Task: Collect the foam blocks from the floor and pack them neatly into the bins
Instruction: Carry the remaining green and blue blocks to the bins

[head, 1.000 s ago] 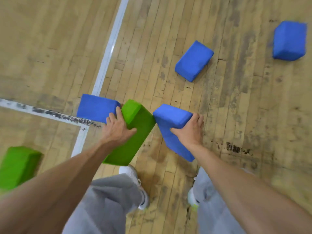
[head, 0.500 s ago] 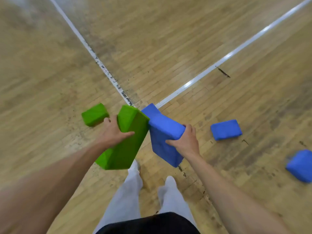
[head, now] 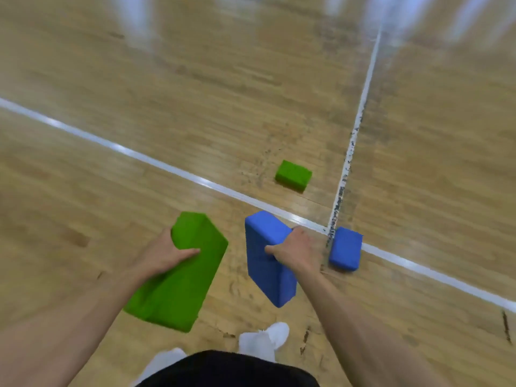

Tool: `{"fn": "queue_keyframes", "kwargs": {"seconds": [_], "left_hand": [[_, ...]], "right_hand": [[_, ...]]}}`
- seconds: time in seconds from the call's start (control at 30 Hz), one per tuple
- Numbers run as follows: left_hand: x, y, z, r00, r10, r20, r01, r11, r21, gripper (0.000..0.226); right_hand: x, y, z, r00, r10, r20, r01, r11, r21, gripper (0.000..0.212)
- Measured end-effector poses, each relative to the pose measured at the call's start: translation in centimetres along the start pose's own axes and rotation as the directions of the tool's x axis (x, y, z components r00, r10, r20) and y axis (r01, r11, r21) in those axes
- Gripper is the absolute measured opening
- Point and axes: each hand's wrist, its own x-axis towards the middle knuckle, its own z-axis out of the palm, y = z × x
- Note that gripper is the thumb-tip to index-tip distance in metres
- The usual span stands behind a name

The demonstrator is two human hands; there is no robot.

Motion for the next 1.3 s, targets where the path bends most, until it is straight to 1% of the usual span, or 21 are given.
{"fn": "queue_keyframes", "kwargs": {"seconds": [0.03,0.1,0.2,0.27,0.33,0.4,0.47,0.57,0.63,0.67,0.73,0.8,0.87,0.93,1.0,1.07,1.1,1.17,1.27,1.3], "left_hand": [[-0.4,-3.1,-1.1,0.998,-0.053,-0.031,0.051,0.998,-0.044,0.09],[-1.4,-9.3,-3.1,0.988,-0.12,-0.096,0.107,0.986,-0.125,0.092],[-3.9,-18.4,-5.5,0.965,-0.195,-0.174,0.148,0.956,-0.252,0.092],[-6.0,-24.3,-7.5,0.945,-0.249,-0.212,0.178,0.935,-0.306,0.094],[-8.7,-30.5,-9.6,0.909,-0.338,-0.245,0.232,0.898,-0.374,0.098],[-11.5,-36.4,-11.7,0.853,-0.438,-0.285,0.282,0.845,-0.454,0.102],[-14.0,-41.2,-13.6,0.794,-0.53,-0.299,0.326,0.786,-0.525,0.103],[-18.0,-48.6,-16.2,0.683,-0.664,-0.305,0.366,0.672,-0.644,0.102],[-20.1,-53.1,-17.6,0.58,-0.746,-0.327,0.37,0.598,-0.711,0.099],[-21.0,-55.1,-18.2,0.52,-0.785,-0.336,0.371,0.562,-0.739,0.098],[-22.4,-58.4,-19.3,0.405,-0.845,-0.35,0.364,0.5,-0.786,0.095],[-23.1,-61.5,-20.5,0.313,-0.88,-0.358,0.359,0.458,-0.813,0.094],[-23.2,-64.9,-21.7,0.237,-0.91,-0.341,0.374,0.409,-0.832,0.093],[-23.0,-68.0,-23.4,0.18,-0.93,-0.32,0.41,0.366,-0.835,0.094],[-22.6,-71.3,-25.5,0.155,-0.941,-0.301,0.449,0.339,-0.827,0.096],[-22.5,-74.1,-27.8,0.135,-0.957,-0.257,0.504,0.29,-0.813,0.098],[-22.4,-75.5,-29.0,0.112,-0.963,-0.246,0.51,0.268,-0.818,0.098],[-22.2,-78.4,-31.7,0.045,-0.971,-0.235,0.492,0.227,-0.84,0.097],[-22.8,-82.5,-34.8,-0.063,-0.981,-0.186,0.421,0.143,-0.896,0.095],[-22.8,-83.8,-35.6,-0.096,-0.978,-0.185,0.388,0.134,-0.912,0.095]], "right_hand": [[-0.6,-2.3,1.4,0.998,-0.055,0.022,0.055,0.998,-0.025,0.073],[-2.3,-6.7,4.9,0.983,-0.168,0.067,0.174,0.98,-0.094,0.078],[-5.9,-13.2,11.2,0.938,-0.312,0.152,0.341,0.91,-0.238,0.078],[-9.0,-17.7,15.8,0.908,-0.364,0.206,0.414,0.853,-0.318,0.074],[-13.0,-22.3,20.2,0.877,-0.419,0.237,0.481,0.787,-0.387,0.071],[-16.9,-27.1,24.4,0.83,-0.489,0.268,0.558,0.714,-0.423,0.066],[-20.1,-31.2,27.6,0.759,-0.563,0.328,0.651,0.643,-0.403,0.06],[-25.4,-37.5,33.6,0.62,-0.657,0.428,0.783,0.544,-0.3,0.057],[-28.8,-41.8,37.8,0.543,-0.701,0.463,0.838,0.488,-0.243,0.062],[-30.4,-43.7,39.8,0.492,-0.73,0.473,0.869,0.444,-0.218,0.066],[-32.9,-47.2,43.7,0.363,-0.8,0.477,0.932,0.311,-0.189,0.073],[-34.9,-50.5,47.5,0.244,-0.846,0.474,0.967,0.176,-0.183,0.077],[-36.5,-53.8,51.5,0.165,-0.86,0.483,0.977,0.074,-0.201,0.078],[-37.9,-57.0,55.3,0.11,-0.845,0.523,0.985,0.022,-0.172,0.076],[-39.4,-60.4,58.9,0.082,-0.803,0.59,0.995,0.035,-0.091,0.072],[-40.9,-64.1,61.7,0.085,-0.745,0.661,0.996,0.063,-0.056,0.071],[-41.5,-65.9,63.2,0.069,-0.728,0.682,0.998,0.059,-0.038,0.071],[-43.4,-69.8,66.1,0.01,-0.695,0.719,1.0,0.019,0.005,0.073],[-46.6,-75.2,70.0,-0.066,-0.683,0.727,0.998,-0.031,0.062,0.078],[-47.8,-76.6,71.3,-0.097,-0.682,0.725,0.995,-0.046,0.089,0.08]]}}
